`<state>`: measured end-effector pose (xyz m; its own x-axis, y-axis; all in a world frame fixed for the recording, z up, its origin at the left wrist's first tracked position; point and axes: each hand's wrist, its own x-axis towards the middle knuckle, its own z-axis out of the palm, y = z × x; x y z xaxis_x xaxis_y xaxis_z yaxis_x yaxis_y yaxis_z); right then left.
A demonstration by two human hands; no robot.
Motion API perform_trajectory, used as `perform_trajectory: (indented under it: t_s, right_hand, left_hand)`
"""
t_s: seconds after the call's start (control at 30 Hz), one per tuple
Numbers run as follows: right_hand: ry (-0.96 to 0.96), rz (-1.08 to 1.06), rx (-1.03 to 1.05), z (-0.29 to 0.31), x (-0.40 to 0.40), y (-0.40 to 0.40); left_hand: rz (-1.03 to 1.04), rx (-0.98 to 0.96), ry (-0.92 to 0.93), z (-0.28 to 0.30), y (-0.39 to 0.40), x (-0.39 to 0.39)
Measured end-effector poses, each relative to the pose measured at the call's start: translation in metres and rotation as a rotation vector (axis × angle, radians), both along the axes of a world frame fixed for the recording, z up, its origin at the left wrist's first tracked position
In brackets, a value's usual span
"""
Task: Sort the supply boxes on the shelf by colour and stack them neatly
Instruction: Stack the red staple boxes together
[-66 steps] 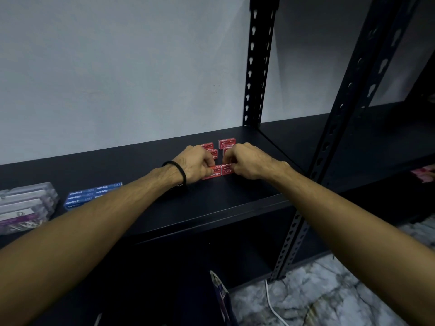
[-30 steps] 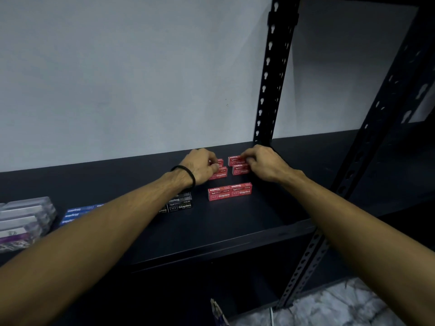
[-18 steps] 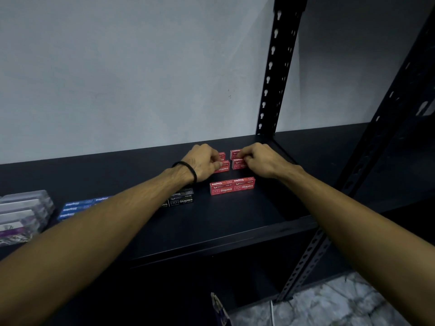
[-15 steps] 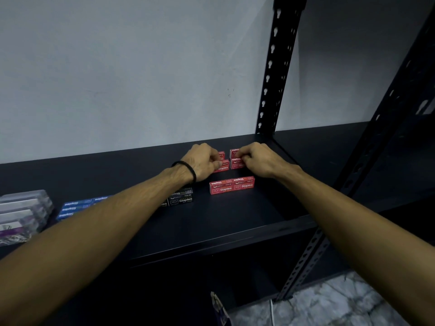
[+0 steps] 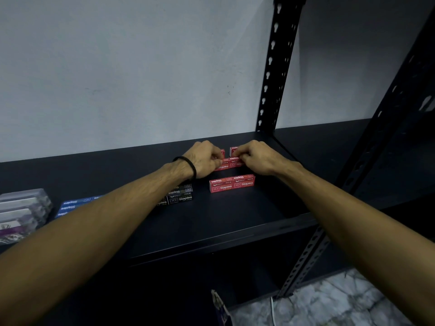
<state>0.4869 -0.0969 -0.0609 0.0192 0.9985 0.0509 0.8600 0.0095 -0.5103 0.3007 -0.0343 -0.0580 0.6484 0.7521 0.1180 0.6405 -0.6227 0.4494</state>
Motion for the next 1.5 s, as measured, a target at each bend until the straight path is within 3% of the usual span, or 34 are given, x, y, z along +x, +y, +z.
perform_trajectory:
  t_s: [0.77,1.5]
  right_hand:
    - [0.000,0.109,-0.196,0.021,-0.015,-0.025]
    - [0.028,0.094,-0.216,0.020,-0.015,-0.034]
  left_hand:
    - [-0.057,-0.200,0.129,0.021,-0.025,-0.016]
    - [-0.085,-0.154,0.143,0.025,-0.035,-0.016]
